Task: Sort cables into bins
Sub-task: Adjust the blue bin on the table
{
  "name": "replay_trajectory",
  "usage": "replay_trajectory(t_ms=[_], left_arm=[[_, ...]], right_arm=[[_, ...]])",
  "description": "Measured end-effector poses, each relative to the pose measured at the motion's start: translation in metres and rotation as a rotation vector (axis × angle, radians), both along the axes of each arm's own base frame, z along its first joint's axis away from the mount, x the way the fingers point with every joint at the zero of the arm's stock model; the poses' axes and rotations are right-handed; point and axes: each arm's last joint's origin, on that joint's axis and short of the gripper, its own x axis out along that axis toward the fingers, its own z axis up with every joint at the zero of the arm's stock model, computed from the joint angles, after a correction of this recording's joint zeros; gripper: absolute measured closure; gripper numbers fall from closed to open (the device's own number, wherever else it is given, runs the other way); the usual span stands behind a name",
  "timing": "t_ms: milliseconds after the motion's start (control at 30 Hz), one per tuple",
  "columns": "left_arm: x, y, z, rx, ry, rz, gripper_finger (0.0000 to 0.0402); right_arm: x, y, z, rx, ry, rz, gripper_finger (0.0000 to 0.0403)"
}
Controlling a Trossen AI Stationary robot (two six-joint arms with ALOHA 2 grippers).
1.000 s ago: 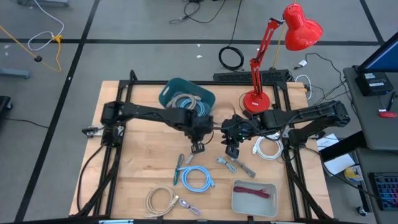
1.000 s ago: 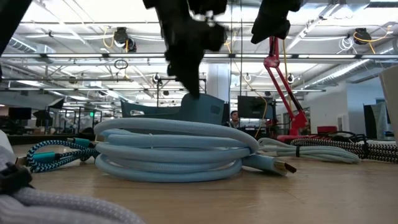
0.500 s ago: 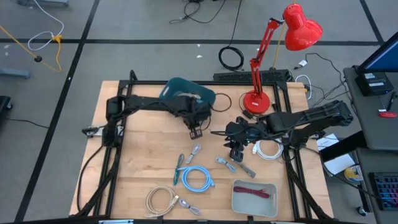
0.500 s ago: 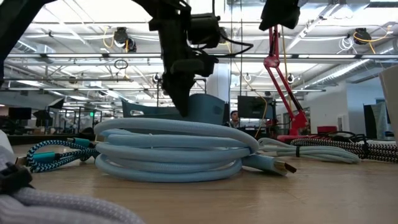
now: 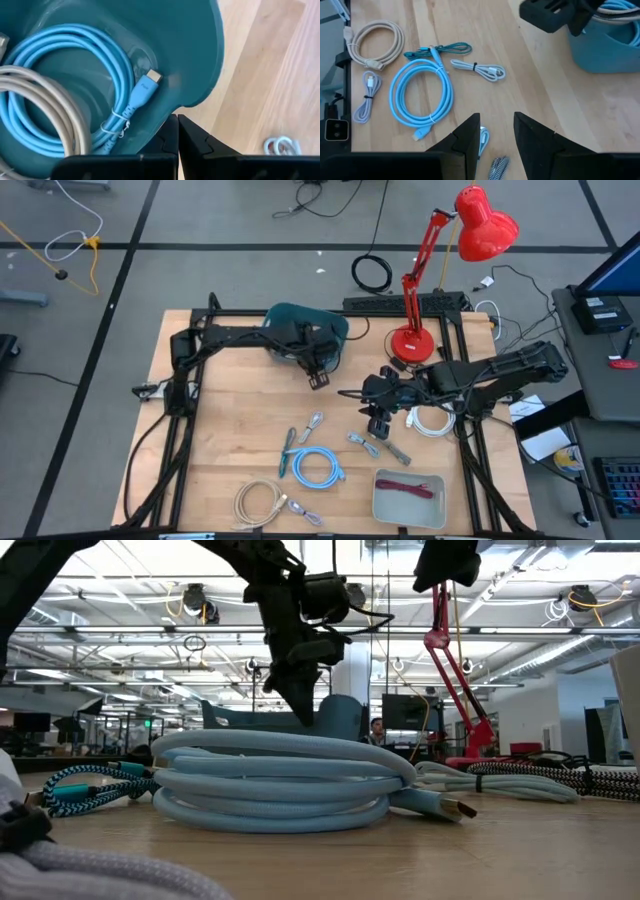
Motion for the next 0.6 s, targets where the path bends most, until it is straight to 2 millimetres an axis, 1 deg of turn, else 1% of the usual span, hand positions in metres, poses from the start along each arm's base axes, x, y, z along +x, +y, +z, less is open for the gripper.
replay_trajectory(t_ms=[367, 600], left_arm=[[-0.002, 0.019, 0.001, 0.004, -0.039, 0.052, 0.0401], [-0.001, 0.034, 0.004, 0.009, -0.111, 0.123, 0.0401]], right_arm=[[0.003, 0.0, 0.002, 0.004, -0.035, 0.002, 0.0293], [0.003, 0.0, 0.002, -0.003, -0.036, 0.004, 0.0293]])
